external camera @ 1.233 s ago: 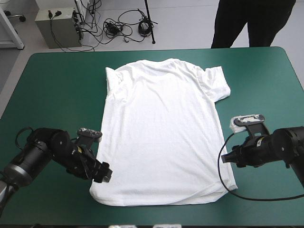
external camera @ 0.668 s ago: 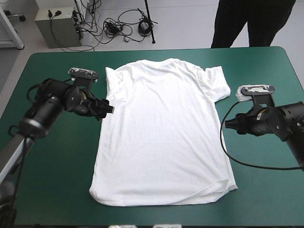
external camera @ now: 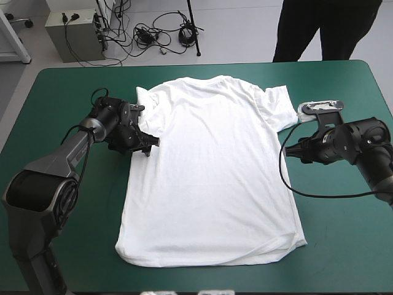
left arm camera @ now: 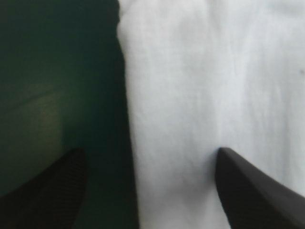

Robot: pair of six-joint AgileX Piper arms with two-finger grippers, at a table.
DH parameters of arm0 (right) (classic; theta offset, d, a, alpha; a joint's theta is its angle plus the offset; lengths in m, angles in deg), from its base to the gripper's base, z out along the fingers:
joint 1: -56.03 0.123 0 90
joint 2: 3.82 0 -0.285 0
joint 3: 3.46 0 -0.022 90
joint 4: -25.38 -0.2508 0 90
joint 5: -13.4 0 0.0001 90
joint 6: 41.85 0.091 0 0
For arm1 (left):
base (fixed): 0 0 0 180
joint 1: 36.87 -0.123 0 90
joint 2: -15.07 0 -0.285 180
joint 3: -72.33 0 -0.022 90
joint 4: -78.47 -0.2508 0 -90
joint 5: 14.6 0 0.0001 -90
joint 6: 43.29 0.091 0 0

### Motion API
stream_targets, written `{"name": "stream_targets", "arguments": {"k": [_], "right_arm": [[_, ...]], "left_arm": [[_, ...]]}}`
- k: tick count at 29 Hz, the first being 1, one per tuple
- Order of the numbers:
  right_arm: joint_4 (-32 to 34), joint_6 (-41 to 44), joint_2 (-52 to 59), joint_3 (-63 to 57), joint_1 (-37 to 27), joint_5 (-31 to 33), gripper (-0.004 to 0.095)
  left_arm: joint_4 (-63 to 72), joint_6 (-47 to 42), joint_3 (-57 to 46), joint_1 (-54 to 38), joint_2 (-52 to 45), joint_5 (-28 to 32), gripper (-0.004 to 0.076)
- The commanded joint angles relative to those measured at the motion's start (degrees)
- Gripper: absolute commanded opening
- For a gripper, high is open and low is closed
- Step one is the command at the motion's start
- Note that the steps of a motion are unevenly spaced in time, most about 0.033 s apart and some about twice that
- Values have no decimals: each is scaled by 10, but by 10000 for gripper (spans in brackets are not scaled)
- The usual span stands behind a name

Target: Fold the cloth

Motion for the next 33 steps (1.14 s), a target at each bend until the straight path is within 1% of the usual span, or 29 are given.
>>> {"name": "stream_targets", "arguments": {"k": [1, 2, 4, 5, 6, 7, 10, 12, 16, 21, 27, 33], "right_arm": [[9, -6, -7, 19, 1, -36, 494], [9, -6, -14, 19, 1, -39, 494], [8, -6, -32, 19, 1, -47, 494], [4, -6, -49, 19, 1, -55, 494], [4, -6, -57, 19, 1, -59, 494], [4, -6, -66, 19, 1, -68, 494], [3, -6, -95, 26, 1, -96, 494], [3, -6, -117, 45, 1, -103, 494], [1, -7, -174, 104, 1, -98, 494], [-41, -33, -251, 160, 1, -74, 494], [-59, -36, -302, 168, 1, -73, 494], [-69, -38, -330, 167, 1, -77, 494]], "left_arm": [[4, -1, 19, 0, -25, 9, 477], [4, -2, 19, 0, -25, 13, 443], [4, -2, 19, 0, -25, 14, 347], [4, -2, 19, 0, -24, 14, 244], [4, -2, 19, 0, -23, 14, 198], [4, -2, 19, 0, -22, 16, 130], [4, -2, 19, 0, -16, 17, -10], [6, 3, 19, 0, -14, 17, -7], [6, 3, 19, 1, -14, 18, -9], [6, 3, 19, 1, -14, 13, -9], [6, 3, 19, 1, -14, 12, -9], [6, 4, 19, 1, -14, 12, -9]]}}
